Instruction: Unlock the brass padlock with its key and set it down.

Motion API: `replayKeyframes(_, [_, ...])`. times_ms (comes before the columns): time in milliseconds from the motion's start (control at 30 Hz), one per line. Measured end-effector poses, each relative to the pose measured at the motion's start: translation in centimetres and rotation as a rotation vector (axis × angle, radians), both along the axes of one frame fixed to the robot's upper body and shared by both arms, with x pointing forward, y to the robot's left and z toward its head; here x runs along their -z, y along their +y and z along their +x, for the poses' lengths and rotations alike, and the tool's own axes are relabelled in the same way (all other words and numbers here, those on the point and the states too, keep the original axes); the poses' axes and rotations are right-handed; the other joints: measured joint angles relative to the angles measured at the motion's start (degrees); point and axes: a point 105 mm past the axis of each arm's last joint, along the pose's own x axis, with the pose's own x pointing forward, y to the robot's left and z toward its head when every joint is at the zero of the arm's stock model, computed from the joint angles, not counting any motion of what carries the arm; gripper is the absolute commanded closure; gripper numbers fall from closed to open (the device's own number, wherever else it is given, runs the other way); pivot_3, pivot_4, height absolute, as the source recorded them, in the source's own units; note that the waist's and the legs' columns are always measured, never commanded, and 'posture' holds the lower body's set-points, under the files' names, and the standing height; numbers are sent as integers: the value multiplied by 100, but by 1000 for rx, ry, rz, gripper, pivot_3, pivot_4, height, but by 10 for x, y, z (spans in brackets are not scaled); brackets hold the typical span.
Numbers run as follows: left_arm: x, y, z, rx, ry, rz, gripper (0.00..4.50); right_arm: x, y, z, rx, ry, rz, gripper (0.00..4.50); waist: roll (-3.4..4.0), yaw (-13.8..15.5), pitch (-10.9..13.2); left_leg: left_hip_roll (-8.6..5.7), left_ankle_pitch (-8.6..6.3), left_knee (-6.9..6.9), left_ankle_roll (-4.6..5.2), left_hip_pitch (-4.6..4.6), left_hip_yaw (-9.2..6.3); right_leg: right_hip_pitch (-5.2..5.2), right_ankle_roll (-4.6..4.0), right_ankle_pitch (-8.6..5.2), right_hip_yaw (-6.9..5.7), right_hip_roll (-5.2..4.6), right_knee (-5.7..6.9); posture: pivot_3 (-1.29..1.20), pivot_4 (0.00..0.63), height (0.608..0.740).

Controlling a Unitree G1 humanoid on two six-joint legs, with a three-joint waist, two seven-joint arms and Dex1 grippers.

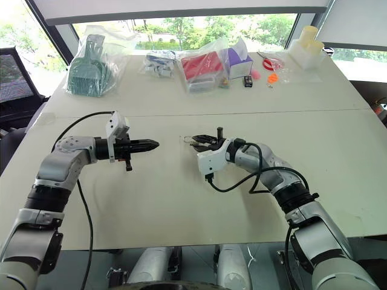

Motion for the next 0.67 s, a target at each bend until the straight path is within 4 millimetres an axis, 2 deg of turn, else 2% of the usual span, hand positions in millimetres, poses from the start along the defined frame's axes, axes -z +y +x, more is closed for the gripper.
replayKeyframes(33, [2, 0, -1, -4, 2, 2, 4500, 2, -2, -1, 0, 9, -13, 1058, 0, 4, 0, 0, 0, 0, 0, 0, 0, 0, 0, 0, 0, 0, 0, 0, 150, 740])
replayKeyframes(100, [3, 0, -3, -3, 0, 4, 4500, 5, -6, -2, 2, 37, -30, 103, 0, 16, 0, 0, 0, 0, 0, 0, 0, 0, 0, 0, 0, -1, 0, 0, 150, 740])
replayKeyframes(200, [0, -1, -4, 1, -12, 10, 4500, 3, -10, -10, -15, 74, -49, 41, 0, 28, 0, 0, 0, 0, 0, 0, 0, 0, 0, 0, 0, -2, 0, 0, 150, 740])
replayKeyframes(333, [-3, 2, -8, 2, -16, 30, 4500, 2, -25, -20, 23, 165, -50, 41, 0, 37, 0, 0, 0, 0, 0, 0, 0, 0, 0, 0, 0, -2, -1, 0, 150, 740])
replayKeyframes(400, [-4, 2, -9, 5, -16, 32, 4500, -6, -32, -19, 77, 217, 8, 41, 0, 38, 0, 1, 0, 0, 0, 1, 0, 1, 0, 0, 0, -2, 0, 0, 150, 740])
replayKeyframes(533, [-5, -1, -15, 18, -4, 22, 4500, -28, -50, -21, 209, 418, 246, 41, -1, 54, 0, 3, 0, 1, 0, 0, -2, 1, 0, 1, 0, -2, -1, 0, 150, 740])
replayKeyframes(667, [-8, 3, -16, 7, -15, 31, 4500, -31, -59, -32, 265, 598, 331, 41, 0, 55, 0, 2, -1, 1, 1, 1, -1, 1, -1, 1, -1, -3, -2, 0, 150, 740])
